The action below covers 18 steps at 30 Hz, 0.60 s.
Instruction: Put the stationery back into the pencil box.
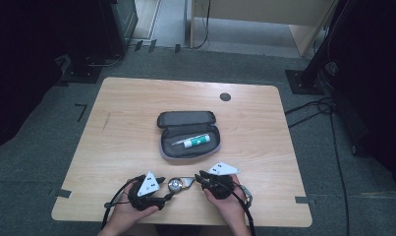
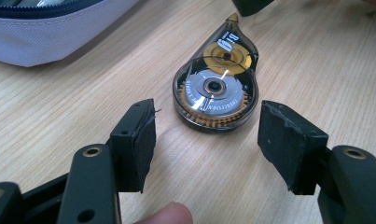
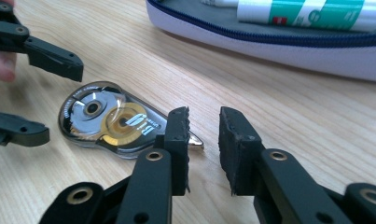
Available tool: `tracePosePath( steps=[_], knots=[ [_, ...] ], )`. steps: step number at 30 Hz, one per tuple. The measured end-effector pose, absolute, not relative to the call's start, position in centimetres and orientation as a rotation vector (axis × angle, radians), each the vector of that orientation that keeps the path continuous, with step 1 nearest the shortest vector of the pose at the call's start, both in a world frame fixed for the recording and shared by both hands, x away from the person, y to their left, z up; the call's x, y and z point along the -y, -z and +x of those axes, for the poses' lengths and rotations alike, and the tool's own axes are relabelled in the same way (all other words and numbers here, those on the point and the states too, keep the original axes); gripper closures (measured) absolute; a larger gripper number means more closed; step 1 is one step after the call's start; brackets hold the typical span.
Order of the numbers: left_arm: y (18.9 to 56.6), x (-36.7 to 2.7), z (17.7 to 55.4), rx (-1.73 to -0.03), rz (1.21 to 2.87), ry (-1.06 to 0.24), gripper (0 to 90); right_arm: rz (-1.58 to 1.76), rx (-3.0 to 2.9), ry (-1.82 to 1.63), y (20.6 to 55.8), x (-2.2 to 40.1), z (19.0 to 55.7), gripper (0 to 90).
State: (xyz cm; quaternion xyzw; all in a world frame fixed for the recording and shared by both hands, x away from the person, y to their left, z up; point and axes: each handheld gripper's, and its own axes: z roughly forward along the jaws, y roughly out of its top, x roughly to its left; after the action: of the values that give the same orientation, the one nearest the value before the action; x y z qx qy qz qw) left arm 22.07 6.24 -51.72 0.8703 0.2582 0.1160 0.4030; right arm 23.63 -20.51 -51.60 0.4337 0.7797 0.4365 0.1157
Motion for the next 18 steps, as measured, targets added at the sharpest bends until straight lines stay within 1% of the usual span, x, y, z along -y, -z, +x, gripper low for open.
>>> tracePosePath(
  steps=[9, 15, 18],
  knots=[
    [51.8, -6.1, 22.1, -0.657, 2.210, -0.289, 38.7, 1.270, -2.340, -1.347, 52.0, 19.9, 23.9, 75.5],
    [51.8, -6.2, 22.3, -0.661, 2.219, -0.276, 38.7, 1.204, -2.427, -1.341, 52.4, 19.7, 23.2, 74.8],
    [51.8, -6.0, 22.3, -0.658, 2.228, -0.279, 38.9, 1.149, -2.462, -1.330, 52.4, 19.4, 22.9, 76.3]
  ],
)
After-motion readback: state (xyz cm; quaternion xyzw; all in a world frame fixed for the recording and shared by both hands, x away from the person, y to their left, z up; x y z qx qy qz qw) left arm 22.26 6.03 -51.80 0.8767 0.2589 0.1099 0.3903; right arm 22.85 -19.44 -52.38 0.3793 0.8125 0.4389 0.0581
